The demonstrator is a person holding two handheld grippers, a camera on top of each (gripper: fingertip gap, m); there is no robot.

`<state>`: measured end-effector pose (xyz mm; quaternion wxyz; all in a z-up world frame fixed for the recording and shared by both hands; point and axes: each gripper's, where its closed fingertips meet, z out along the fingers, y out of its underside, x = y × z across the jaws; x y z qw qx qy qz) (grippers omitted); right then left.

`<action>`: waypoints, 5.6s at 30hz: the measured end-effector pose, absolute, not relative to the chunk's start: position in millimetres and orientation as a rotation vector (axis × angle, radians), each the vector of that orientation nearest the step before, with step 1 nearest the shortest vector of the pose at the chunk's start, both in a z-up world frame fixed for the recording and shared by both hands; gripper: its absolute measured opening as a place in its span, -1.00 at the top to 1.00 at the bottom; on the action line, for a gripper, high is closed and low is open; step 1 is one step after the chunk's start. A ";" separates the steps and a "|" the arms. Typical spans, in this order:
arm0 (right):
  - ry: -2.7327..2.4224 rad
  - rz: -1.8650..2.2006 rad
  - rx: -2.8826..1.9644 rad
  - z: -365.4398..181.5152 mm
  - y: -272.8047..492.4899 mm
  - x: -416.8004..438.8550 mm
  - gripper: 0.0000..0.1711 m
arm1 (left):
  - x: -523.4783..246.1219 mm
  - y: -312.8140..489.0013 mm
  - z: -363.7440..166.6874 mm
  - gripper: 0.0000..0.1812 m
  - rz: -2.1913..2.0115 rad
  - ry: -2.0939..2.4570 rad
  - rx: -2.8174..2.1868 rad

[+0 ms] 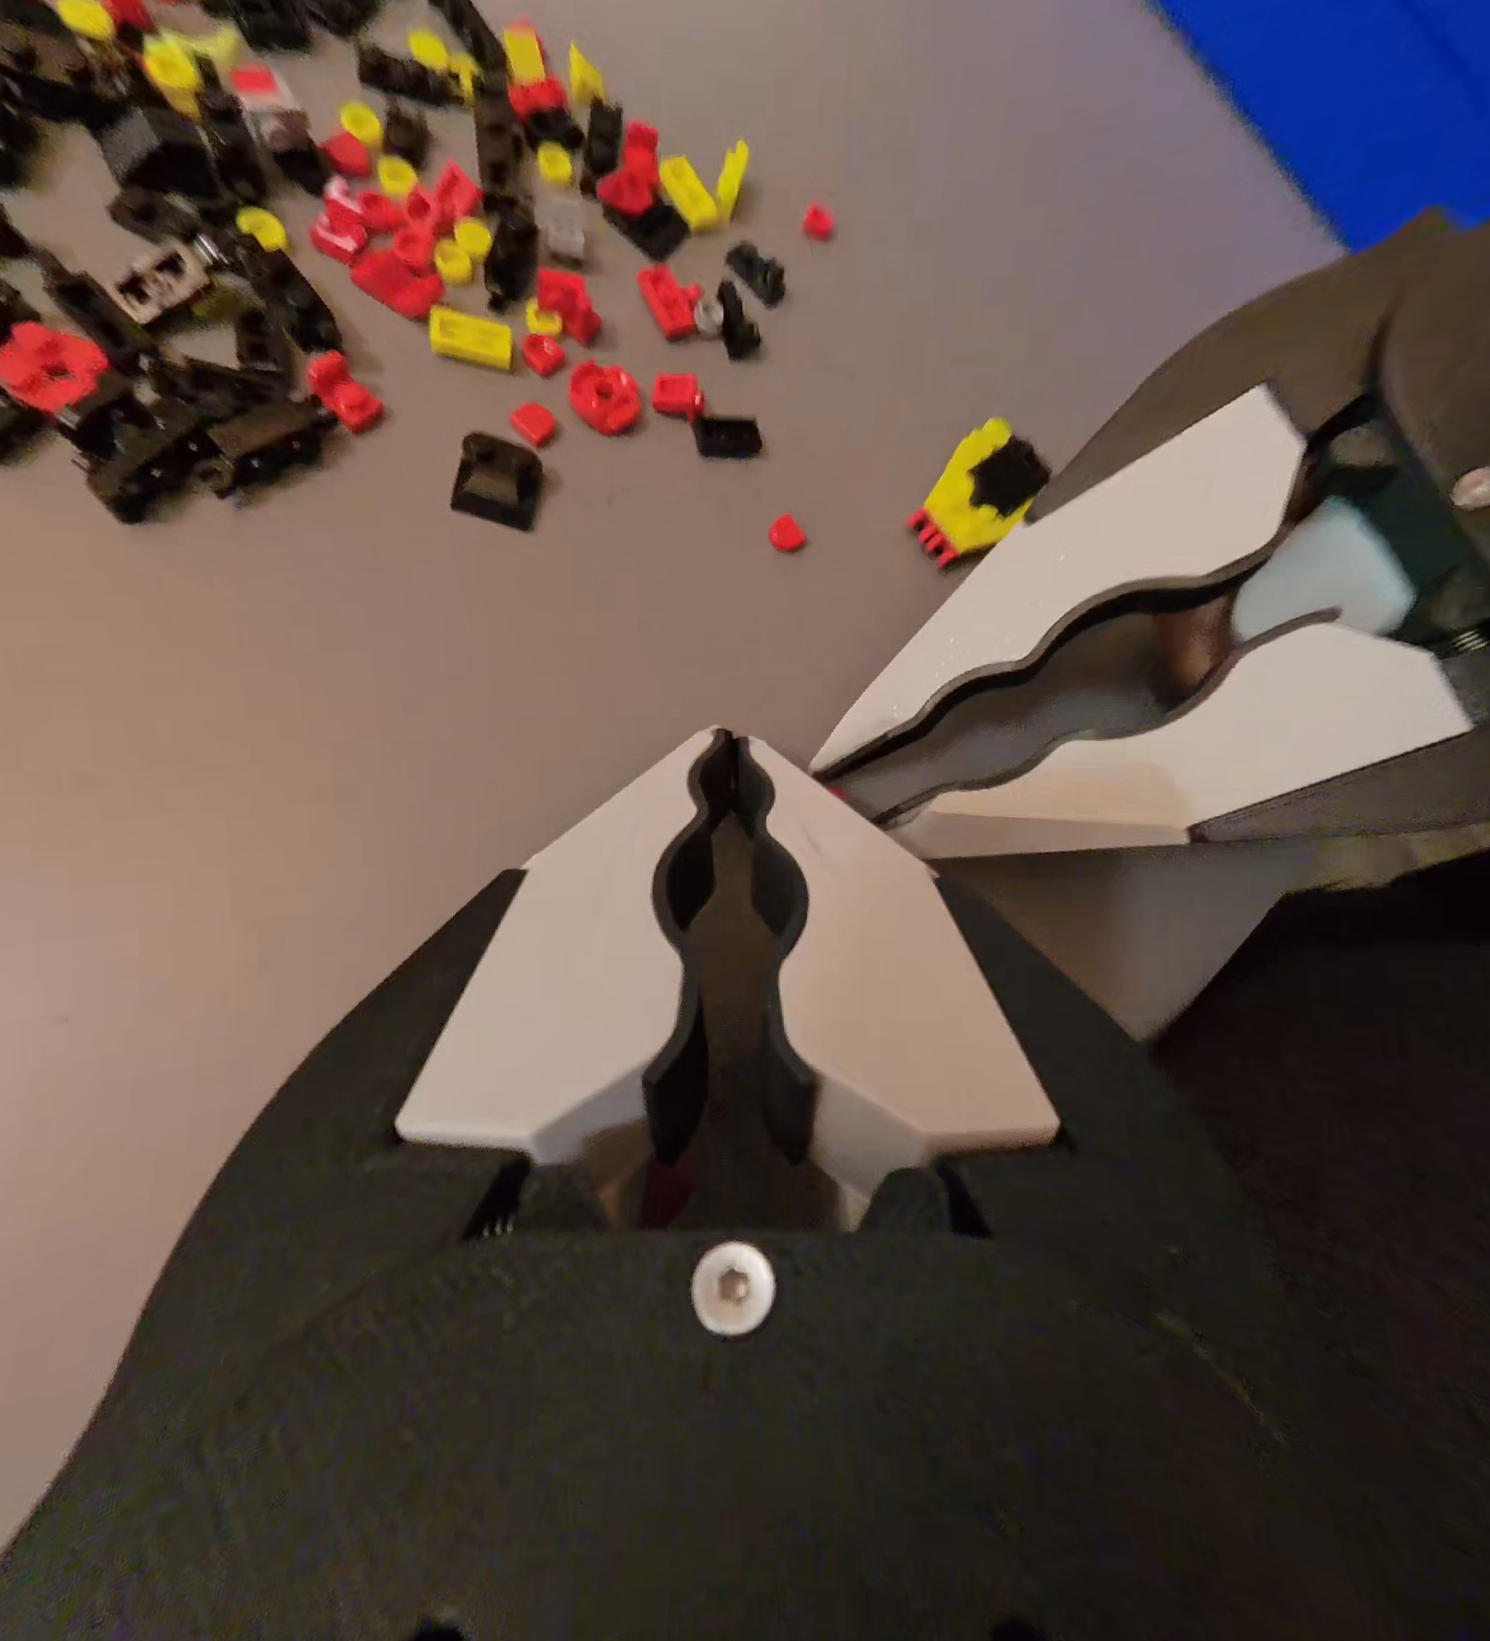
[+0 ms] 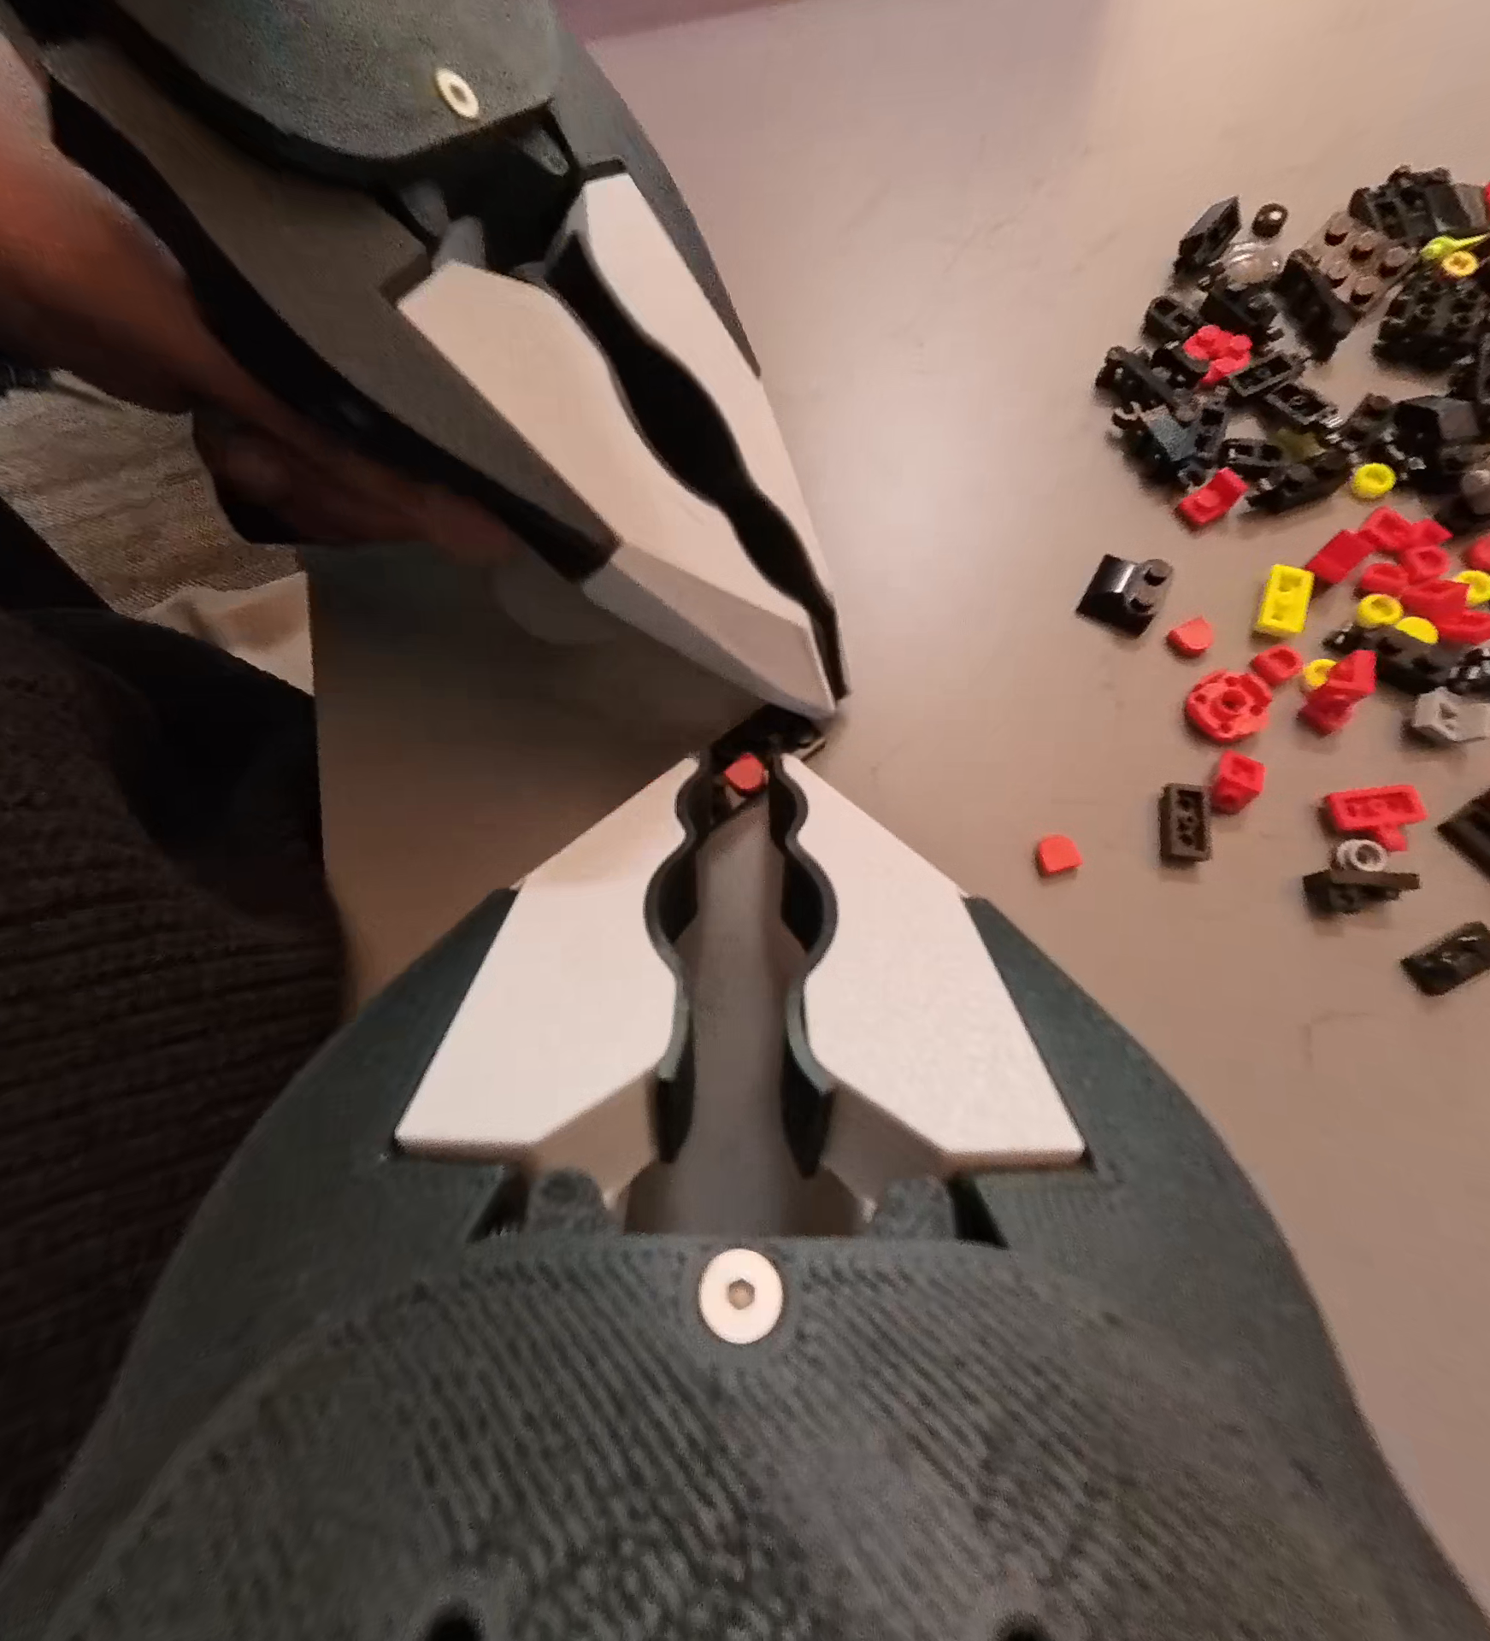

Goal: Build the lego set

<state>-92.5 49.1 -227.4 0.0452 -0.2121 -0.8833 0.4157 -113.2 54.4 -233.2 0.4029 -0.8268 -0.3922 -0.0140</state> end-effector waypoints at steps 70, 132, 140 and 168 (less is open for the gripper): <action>-2.775 1.301 -0.501 -229.6 51.6 -80.6 0.93 | -73.3 48.5 -232.4 0.42 -0.065 -0.503 -2.374; -2.517 1.571 -0.860 -185.3 47.3 -104.6 1.00 | -77.3 59.4 -239.4 0.89 0.315 -0.768 -2.294; -2.625 1.416 -0.725 -210.5 67.2 -99.5 0.93 | -78.4 60.9 -238.2 0.91 0.302 -0.747 -2.274; -2.734 1.336 -0.693 -227.7 62.6 -89.9 0.94 | -74.5 59.2 -238.4 0.93 0.213 -0.740 -2.319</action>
